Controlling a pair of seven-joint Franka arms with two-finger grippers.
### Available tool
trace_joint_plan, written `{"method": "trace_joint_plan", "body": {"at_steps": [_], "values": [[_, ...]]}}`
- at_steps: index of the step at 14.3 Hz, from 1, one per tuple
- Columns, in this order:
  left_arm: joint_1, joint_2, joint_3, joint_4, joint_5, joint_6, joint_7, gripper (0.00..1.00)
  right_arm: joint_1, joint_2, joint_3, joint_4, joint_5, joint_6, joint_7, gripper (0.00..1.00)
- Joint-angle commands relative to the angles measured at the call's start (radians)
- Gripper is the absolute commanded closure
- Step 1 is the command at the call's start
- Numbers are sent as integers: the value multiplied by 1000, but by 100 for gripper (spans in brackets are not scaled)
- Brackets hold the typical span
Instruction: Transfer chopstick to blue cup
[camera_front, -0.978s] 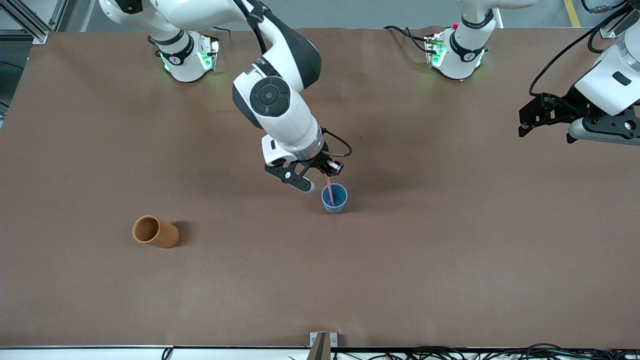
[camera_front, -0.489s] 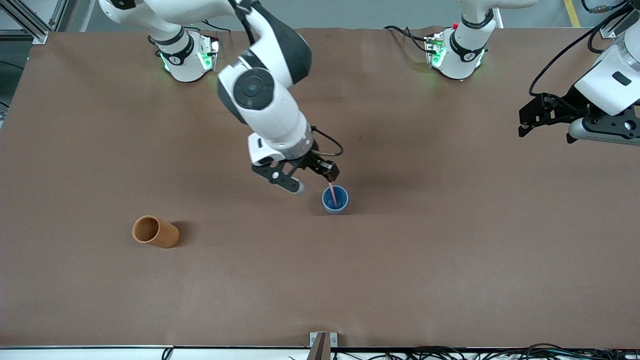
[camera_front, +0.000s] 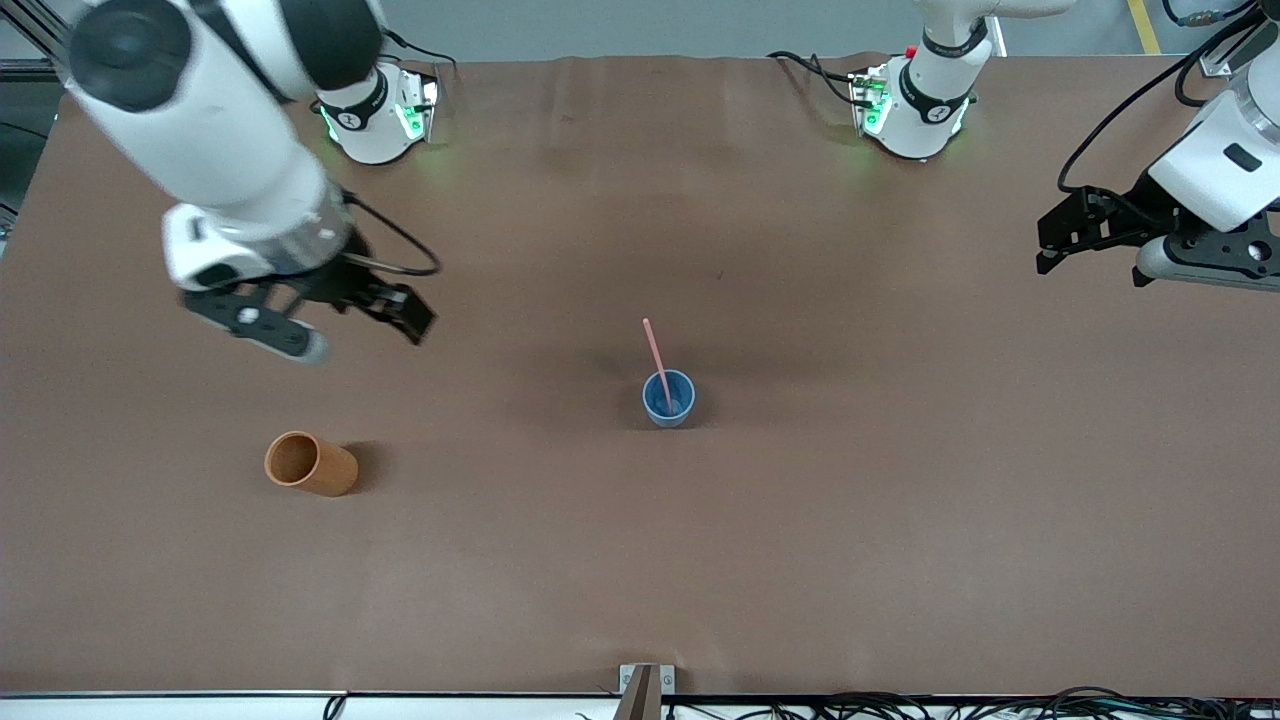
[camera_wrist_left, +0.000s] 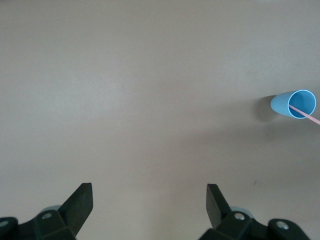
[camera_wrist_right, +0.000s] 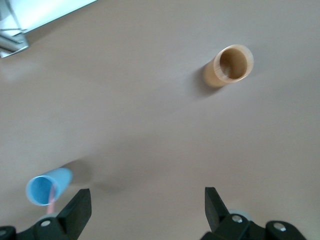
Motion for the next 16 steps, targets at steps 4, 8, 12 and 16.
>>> {"method": "trace_joint_plan", "body": {"at_steps": [4,8,12,16], "values": [[6,0,-3,14,-18,-20,3,0,-257,-270,19,-287,-19,30,-382,0],[6,1,-3,14,-18,-20,3,0,-364,-307,19,-280,-21,-6,-498,0],[6,1,-2,15,-19,-20,3,0,-368,-302,8,-197,-33,-62,-575,0],[8,1,-3,14,-30,-20,3,0,-358,-302,16,-190,-27,-143,-634,0]]}}
